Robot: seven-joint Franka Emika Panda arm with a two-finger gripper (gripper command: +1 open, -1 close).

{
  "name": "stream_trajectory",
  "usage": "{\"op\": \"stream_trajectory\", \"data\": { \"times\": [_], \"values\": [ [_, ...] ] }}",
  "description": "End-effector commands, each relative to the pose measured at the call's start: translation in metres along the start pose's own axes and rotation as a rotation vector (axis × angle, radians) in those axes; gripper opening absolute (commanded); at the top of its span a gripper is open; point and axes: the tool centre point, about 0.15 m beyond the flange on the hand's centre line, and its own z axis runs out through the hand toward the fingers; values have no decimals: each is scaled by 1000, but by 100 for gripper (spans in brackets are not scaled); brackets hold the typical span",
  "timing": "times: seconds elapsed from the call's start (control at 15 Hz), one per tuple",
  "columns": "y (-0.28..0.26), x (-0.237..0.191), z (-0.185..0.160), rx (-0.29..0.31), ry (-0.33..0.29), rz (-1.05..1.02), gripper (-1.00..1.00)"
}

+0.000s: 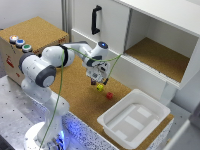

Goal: Grasp the purple block

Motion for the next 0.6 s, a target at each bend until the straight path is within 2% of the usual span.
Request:
{"op": "stream_trajectory", "data": {
  "times": [0.0, 0.53],
  "values": [
    [-25, 31, 25, -95, 26, -212, 100],
    [-16, 24, 61, -103, -16, -517, 100]
  ]
}}
